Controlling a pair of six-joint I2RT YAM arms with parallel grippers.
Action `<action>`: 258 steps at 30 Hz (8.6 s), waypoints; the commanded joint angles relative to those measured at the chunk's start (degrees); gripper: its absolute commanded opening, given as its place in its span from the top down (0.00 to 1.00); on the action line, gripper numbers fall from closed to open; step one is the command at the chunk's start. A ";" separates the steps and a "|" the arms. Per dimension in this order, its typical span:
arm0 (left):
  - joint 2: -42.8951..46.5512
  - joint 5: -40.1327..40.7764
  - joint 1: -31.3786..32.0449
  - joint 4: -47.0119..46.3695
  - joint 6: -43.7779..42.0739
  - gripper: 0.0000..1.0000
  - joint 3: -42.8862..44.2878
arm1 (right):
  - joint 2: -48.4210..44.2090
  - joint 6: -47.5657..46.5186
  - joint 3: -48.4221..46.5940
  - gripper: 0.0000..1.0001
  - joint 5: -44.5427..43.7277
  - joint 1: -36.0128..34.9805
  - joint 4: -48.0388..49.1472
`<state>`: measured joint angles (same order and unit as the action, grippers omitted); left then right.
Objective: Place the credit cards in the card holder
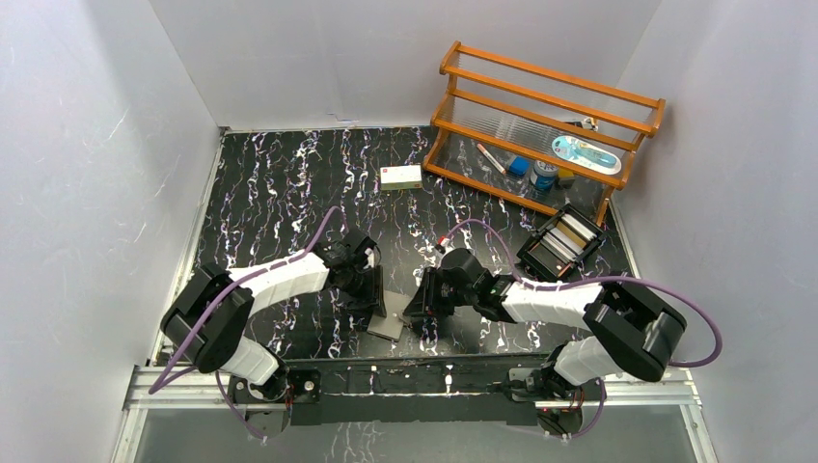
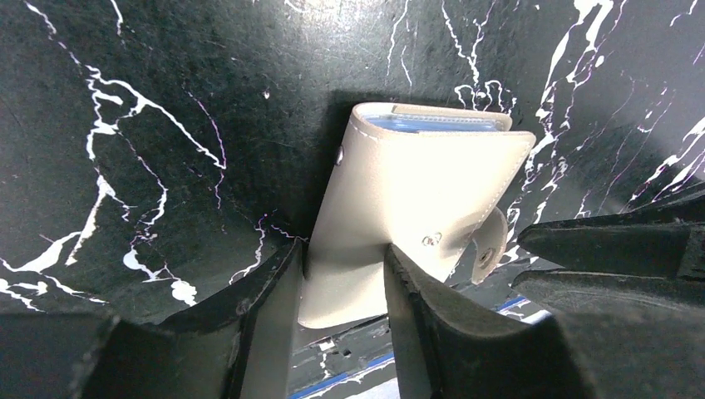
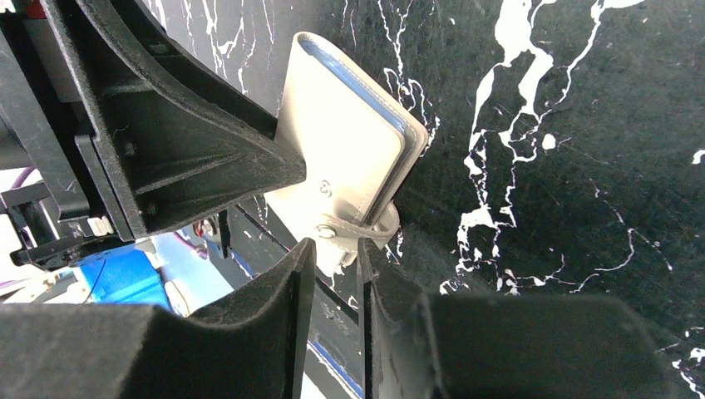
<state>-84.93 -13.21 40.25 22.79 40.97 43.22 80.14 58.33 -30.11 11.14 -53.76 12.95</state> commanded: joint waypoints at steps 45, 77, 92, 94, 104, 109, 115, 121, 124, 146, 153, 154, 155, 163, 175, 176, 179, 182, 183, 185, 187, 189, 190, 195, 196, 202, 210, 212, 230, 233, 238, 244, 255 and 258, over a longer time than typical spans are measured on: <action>-2.68 -3.76 1.06 -10.04 11.35 0.71 -6.29 | 1.28 -9.21 -16.15 0.78 -9.06 -1.49 -23.62; -3.46 -3.49 1.32 -9.87 11.58 0.70 -5.87 | 8.43 -13.07 -18.26 0.77 -8.55 -1.48 -23.38; -4.58 -2.48 1.53 -9.53 11.34 0.69 -4.93 | 8.09 -16.41 -19.51 0.80 -5.11 -1.46 -26.17; -4.69 -2.64 1.55 -9.48 11.28 0.69 -4.73 | 7.81 -16.86 -20.08 0.80 -5.51 -1.49 -27.36; -1.87 -0.72 1.50 -4.75 9.64 0.64 -0.16 | 5.08 -16.15 -21.92 0.73 -11.20 -1.50 -30.05; -2.05 2.15 1.44 -1.19 7.98 0.60 3.77 | 5.95 -15.45 -21.87 0.76 -11.18 -1.45 -28.34; -4.00 3.54 1.33 -0.82 6.91 0.61 5.31 | 7.54 -15.50 -22.63 0.76 -9.69 -1.01 -27.56; -7.47 2.39 1.32 -2.55 6.89 0.63 4.86 | 8.34 -15.07 -22.24 0.76 -8.43 -0.87 -27.63; -8.59 2.59 1.30 -2.67 6.84 0.63 4.90 | 8.63 -15.00 -21.85 0.76 -8.15 -0.84 -27.56; -8.35 2.85 1.31 -2.92 7.28 0.65 4.34 | 9.84 -14.09 -20.44 0.79 -7.02 -0.99 -26.50; -8.14 2.93 1.32 -3.01 7.45 0.65 4.20 | 10.15 -13.44 -20.25 0.79 -7.54 -1.87 -26.29; -8.00 2.93 1.32 -3.05 7.46 0.65 4.16 | 10.25 -13.42 -20.25 0.79 -7.76 -1.94 -26.42; -8.00 2.85 1.32 -3.09 7.46 0.65 4.22 | 10.20 -13.41 -20.24 0.79 -8.17 -2.05 -26.75; -7.84 2.84 1.32 -3.35 7.63 0.65 3.73 | 8.82 -14.82 -22.80 0.78 -10.89 -2.19 -30.28; -8.05 2.67 1.29 -3.54 7.63 0.65 3.68 | 6.80 -14.07 -21.36 0.78 -10.37 -2.21 -29.74; -7.98 2.60 1.32 -3.54 7.64 0.65 3.63 | 6.92 -14.00 -21.23 0.78 -10.08 -2.21 -29.34; -8.02 2.50 1.32 -3.61 7.73 0.65 3.67 | 7.21 -13.77 -20.86 0.78 -9.55 -2.23 -28.87; -7.87 2.49 1.31 -3.63 7.75 0.65 3.76 | 7.22 -13.53 -20.63 0.79 -9.53 -2.19 -28.71; -7.76 2.49 1.28 -3.63 7.77 0.65 3.67 | 7.08 -13.55 -20.45 0.78 -9.46 -2.18 -28.50; -7.67 2.49 1.26 -3.63 7.82 0.65 3.64 | 6.90 -13.42 -20.34 0.79 -9.35 -2.22 -28.17; -7.72 2.48 1.32 -3.63 7.81 0.65 3.63 | 7.10 -13.41 -20.29 0.79 -9.15 -2.26 -27.99; -7.85 2.40 1.31 -3.65 7.81 0.65 3.63 | 7.36 -13.41 -20.24 0.79 -9.16 -2.22 -27.82; -7.86 2.40 1.32 -3.71 7.85 0.65 3.62 | 7.43 -13.46 -20.25 0.79 -9.16 -2.20 -27.74; -7.82 2.31 1.32 -3.71 7.72 0.65 3.64 | 7.86 -13.35 -19.97 0.79 -9.08 -2.23 -27.58; -7.83 2.31 1.32 -3.71 7.73 0.65 3.57 | 7.88 -13.26 -19.96 0.79 -9.08 -2.24 -27.56; -7.64 2.32 1.33 -3.62 7.66 0.65 3.64 | 7.83 -13.39 -20.02 0.79 -10.17 -2.31 -28.85; -7.76 2.23 1.32 -3.49 7.47 0.65 3.80 | 7.83 -13.40 -19.72 0.79 -10.96 -2.26 -29.54; -7.70 2.28 1.32 -3.37 7.46 0.65 4.04 | 8.22 -13.40 -19.73 0.78 -10.75 -2.25 -29.26; -7.20 1.39 1.32 -4.11 8.17 0.65 3.53 | 13.75 -13.93 -22.82 0.86 -14.68 -5.91 -33.92; -7.18 -0.69 1.32 -5.98 9.08 0.65 2.46 | 15.23 -13.94 -23.53 0.85 -16.31 -6.59 -35.87; -6.88 -2.13 1.32 -7.91 10.17 0.65 0.46 | 18.98 -14.30 -24.71 0.85 -18.12 -7.52 -38.52; -6.83 -1.78 1.28 -7.84 10.18 0.66 -0.06 | 22.62 -14.21 -24.80 0.85 -20.71 -8.44 -41.28; -3.44 -2.23 -4.26 -5.80 7.83 0.67 2.53 | 20.16 -18.94 -26.60 0.87 -24.89 -5.03 -36.50; -1.09 -3.44 -8.37 -5.13 6.74 0.68 4.04 | 20.70 -21.13 -27.03 0.87 -25.25 -2.52 -34.35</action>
<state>-89.97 -16.29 36.99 15.00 49.91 45.45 96.49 41.65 -59.13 -8.25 -59.90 -22.68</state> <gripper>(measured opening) 0.327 0.132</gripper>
